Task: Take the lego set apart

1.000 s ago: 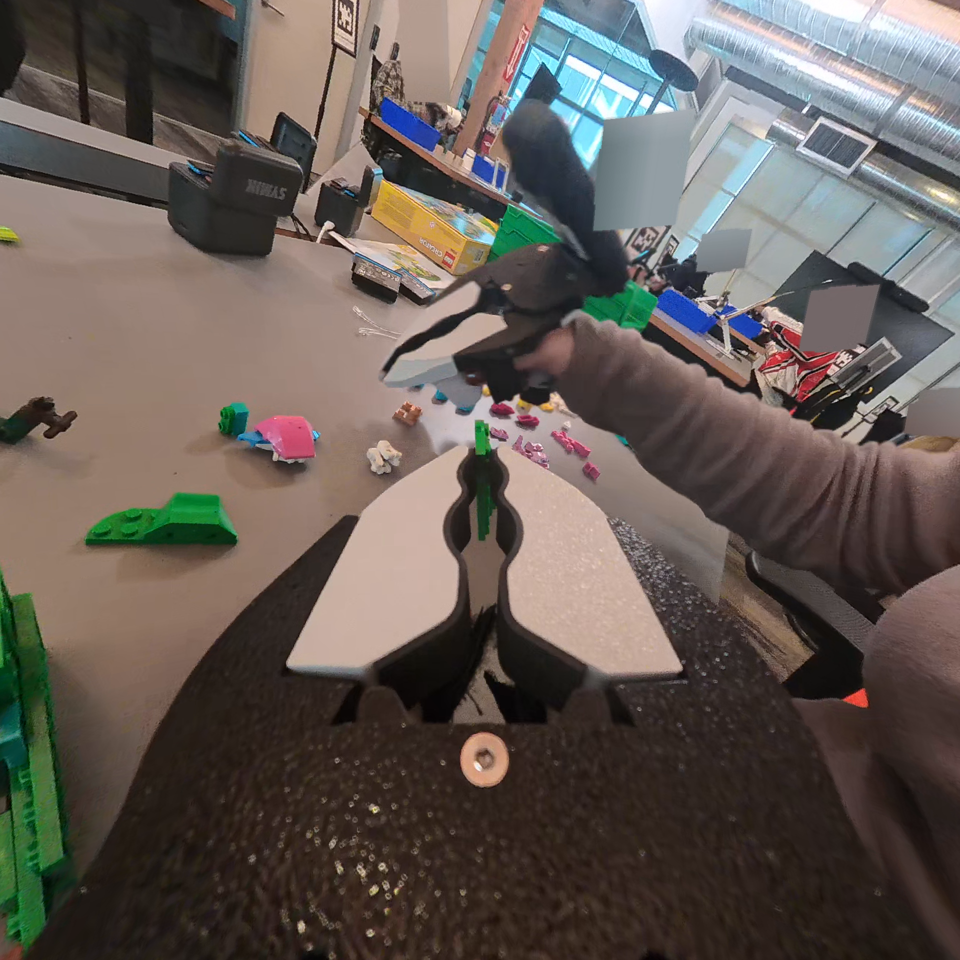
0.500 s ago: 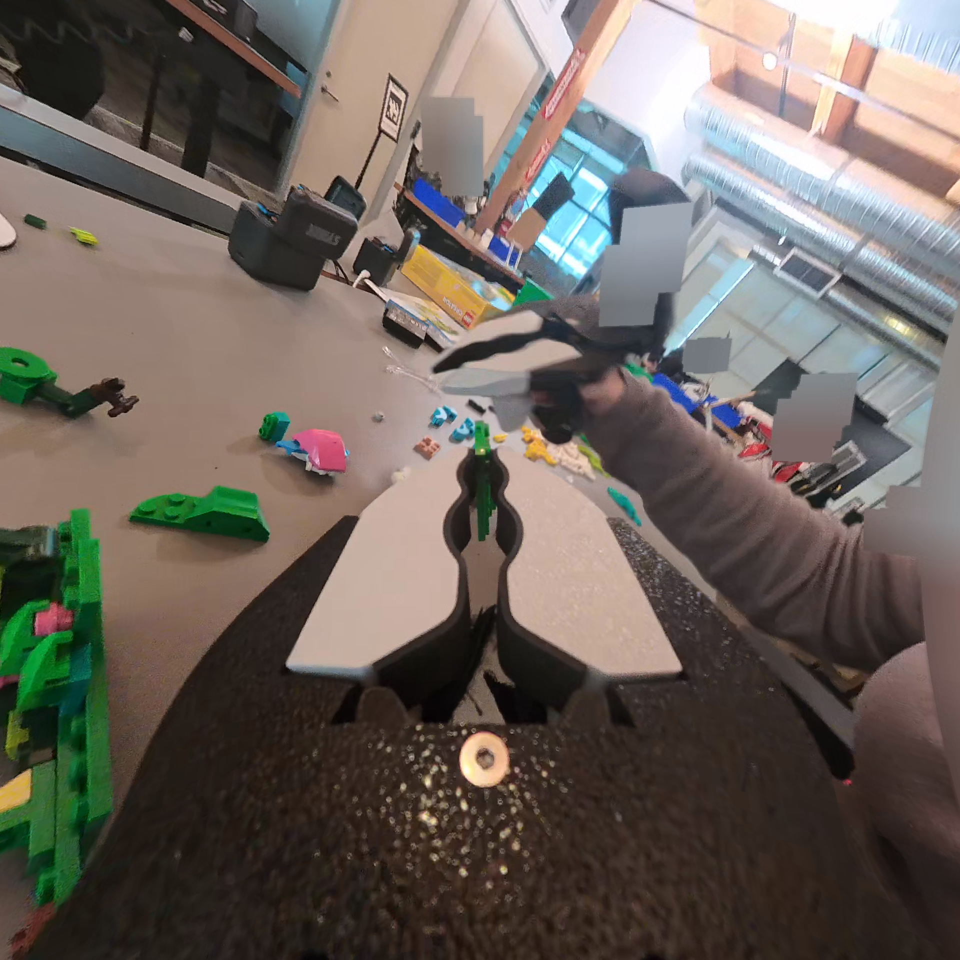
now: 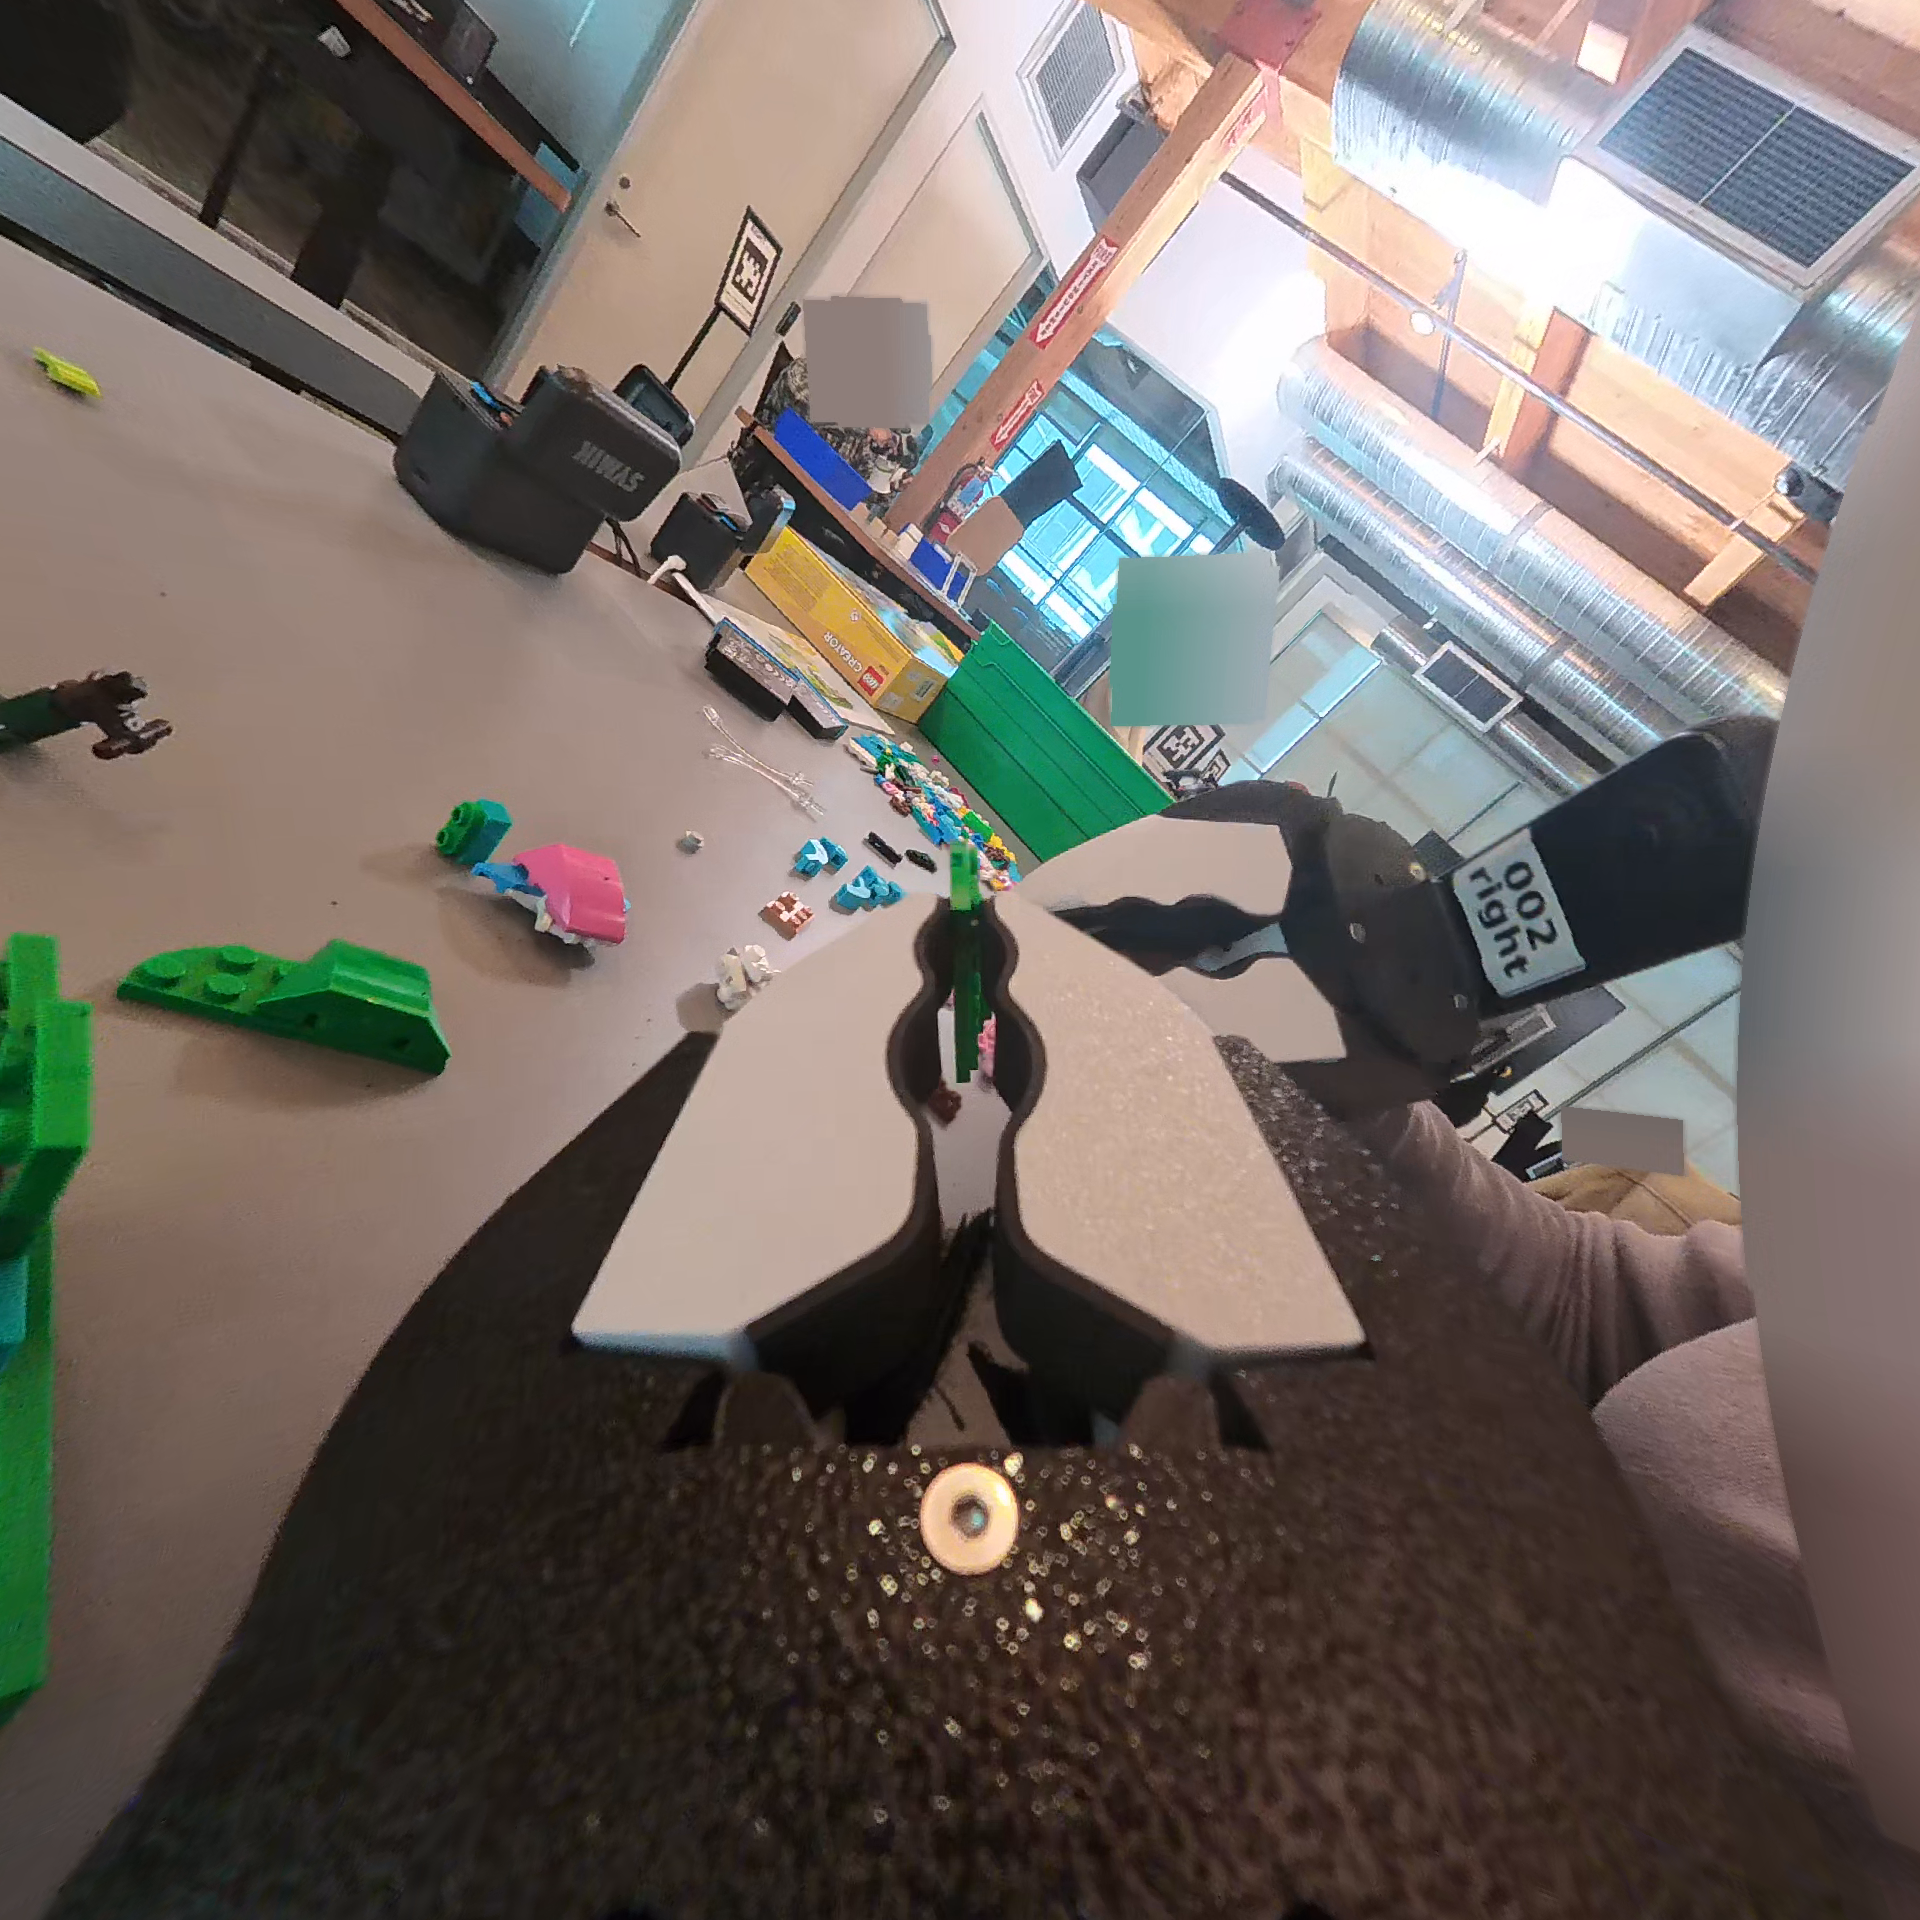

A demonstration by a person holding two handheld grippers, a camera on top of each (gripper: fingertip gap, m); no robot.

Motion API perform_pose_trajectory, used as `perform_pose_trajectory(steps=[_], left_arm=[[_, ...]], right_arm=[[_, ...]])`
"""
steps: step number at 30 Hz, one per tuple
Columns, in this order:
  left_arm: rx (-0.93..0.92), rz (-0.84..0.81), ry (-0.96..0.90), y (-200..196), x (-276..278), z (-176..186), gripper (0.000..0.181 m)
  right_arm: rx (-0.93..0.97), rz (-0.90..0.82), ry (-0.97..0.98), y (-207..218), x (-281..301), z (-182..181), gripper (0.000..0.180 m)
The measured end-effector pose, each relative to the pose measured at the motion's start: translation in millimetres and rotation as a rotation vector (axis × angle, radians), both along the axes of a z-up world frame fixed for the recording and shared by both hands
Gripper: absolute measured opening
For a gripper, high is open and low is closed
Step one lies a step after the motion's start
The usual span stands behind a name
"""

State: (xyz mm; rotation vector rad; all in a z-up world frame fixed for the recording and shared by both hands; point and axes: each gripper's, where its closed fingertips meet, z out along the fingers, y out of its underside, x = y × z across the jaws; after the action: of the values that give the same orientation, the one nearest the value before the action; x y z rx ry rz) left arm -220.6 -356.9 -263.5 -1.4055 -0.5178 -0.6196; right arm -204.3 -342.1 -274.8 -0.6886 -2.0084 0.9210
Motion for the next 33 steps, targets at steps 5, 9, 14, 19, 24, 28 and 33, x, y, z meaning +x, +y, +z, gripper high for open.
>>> perform_pose_trajectory(steps=[5,9,14,19,24,28,33], left_arm=[[-0.004,-0.021,-0.001,0,2,-1,0.004],[-0.008,-0.036,0.038,-2,3,-1,0.004],[0.028,-0.059,0.062,-5,7,9,0.004],[0.044,-0.064,0.055,-6,6,13,0.004],[0.050,-0.055,0.026,-7,2,12,0.003],[0.034,-0.054,0.014,-2,6,8,0.004],[0.043,-0.061,-0.023,-2,5,7,0.004]], right_arm=[[0.044,-0.002,0.011,-3,0,-2,0.005],[-0.014,0.012,-0.023,-5,2,-2,0.004],[-0.500,0.082,-0.180,-8,7,10,0.002],[-0.926,0.165,-0.321,-6,11,19,0.000],[-0.932,0.137,-0.285,2,9,16,0.000],[-0.447,0.049,-0.046,-5,5,11,0.009],[-0.168,-0.005,0.066,-7,3,10,0.011]])
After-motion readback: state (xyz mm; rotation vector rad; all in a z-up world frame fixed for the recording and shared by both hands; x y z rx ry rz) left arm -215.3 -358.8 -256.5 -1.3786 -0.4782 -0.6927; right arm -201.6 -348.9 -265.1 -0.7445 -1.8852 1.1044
